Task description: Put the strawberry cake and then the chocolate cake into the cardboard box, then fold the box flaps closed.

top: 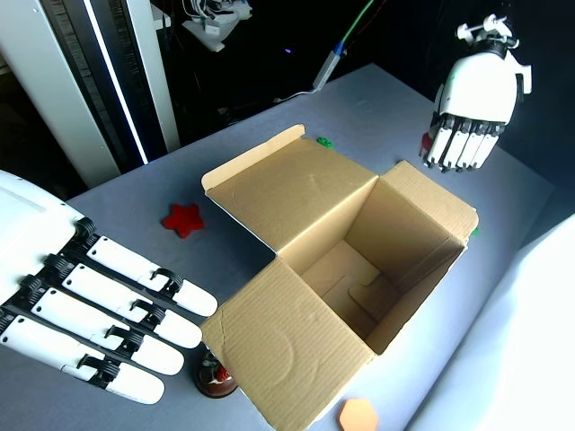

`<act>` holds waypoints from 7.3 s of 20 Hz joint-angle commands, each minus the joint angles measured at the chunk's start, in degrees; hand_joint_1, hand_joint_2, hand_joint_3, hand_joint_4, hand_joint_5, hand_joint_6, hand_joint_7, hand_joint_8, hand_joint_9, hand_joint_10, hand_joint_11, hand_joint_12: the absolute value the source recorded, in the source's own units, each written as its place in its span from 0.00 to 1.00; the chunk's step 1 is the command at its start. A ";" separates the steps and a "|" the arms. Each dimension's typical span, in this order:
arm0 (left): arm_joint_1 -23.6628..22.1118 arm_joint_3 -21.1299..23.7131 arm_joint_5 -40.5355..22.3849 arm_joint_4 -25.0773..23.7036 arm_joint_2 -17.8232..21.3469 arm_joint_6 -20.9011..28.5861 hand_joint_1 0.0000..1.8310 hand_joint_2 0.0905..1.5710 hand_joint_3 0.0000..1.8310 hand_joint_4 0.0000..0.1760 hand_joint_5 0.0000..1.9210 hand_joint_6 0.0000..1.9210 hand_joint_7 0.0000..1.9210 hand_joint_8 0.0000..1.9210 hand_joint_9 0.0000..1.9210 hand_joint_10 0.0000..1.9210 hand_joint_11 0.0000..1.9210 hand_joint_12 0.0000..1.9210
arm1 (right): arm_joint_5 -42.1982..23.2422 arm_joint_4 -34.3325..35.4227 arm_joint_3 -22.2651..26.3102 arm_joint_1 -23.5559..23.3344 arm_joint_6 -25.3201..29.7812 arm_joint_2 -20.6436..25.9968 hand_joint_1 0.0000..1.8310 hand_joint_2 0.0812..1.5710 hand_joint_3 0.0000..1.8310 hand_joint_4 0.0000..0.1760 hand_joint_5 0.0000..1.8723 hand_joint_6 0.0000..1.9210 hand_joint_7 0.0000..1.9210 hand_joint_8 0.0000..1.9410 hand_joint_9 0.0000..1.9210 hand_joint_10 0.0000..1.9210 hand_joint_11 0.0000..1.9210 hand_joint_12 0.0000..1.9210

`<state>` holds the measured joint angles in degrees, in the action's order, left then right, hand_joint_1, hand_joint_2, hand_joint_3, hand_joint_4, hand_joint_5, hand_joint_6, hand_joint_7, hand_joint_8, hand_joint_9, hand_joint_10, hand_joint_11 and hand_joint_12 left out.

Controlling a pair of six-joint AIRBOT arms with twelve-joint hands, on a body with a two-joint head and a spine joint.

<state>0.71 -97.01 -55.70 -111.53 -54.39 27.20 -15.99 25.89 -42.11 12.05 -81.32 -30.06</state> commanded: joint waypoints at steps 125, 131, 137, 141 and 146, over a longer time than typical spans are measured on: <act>10.28 13.27 12.36 6.51 8.37 7.45 0.02 0.80 0.01 0.00 0.12 0.00 0.14 0.00 0.13 0.00 0.00 0.41 | -29.75 3.26 -16.75 -2.18 10.77 -18.54 0.65 0.75 0.00 0.00 0.47 0.55 0.40 0.77 0.27 0.84 0.14 1.00; 13.12 9.96 13.25 11.34 5.24 4.14 0.01 0.82 0.00 0.00 0.13 0.00 0.14 0.00 0.14 0.01 0.00 0.41 | -32.63 -2.46 -17.85 -2.73 11.53 -25.59 0.65 0.76 0.00 0.00 0.44 0.59 0.41 0.77 0.27 0.85 0.15 1.00; 17.60 9.57 14.44 15.83 4.20 1.80 0.01 0.82 0.00 0.00 0.13 0.00 0.14 0.00 0.14 0.00 0.00 0.44 | -38.02 -6.09 -20.60 -2.01 13.10 -32.26 0.66 0.76 0.00 0.00 0.47 0.52 0.40 0.80 0.27 0.87 0.15 1.00; 17.74 9.55 15.49 17.23 3.70 1.29 0.02 0.82 0.00 0.00 0.13 0.00 0.15 0.00 0.14 0.00 0.00 0.42 | -38.49 -7.58 -22.69 -1.49 13.25 -35.06 0.66 0.76 0.00 0.00 0.45 0.55 0.40 0.80 0.27 0.90 0.17 1.00; 17.89 9.70 15.64 17.41 3.60 1.16 0.02 0.82 0.00 0.00 0.14 0.00 0.15 0.00 0.15 0.00 0.00 0.43 | -37.77 -9.26 -26.45 0.22 16.10 -38.08 0.65 0.77 0.00 0.00 0.46 0.55 0.38 0.82 0.25 0.91 0.16 1.00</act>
<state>18.85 -87.13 -40.42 -97.47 -51.07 28.51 -46.68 18.31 -68.60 12.73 -65.80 -68.60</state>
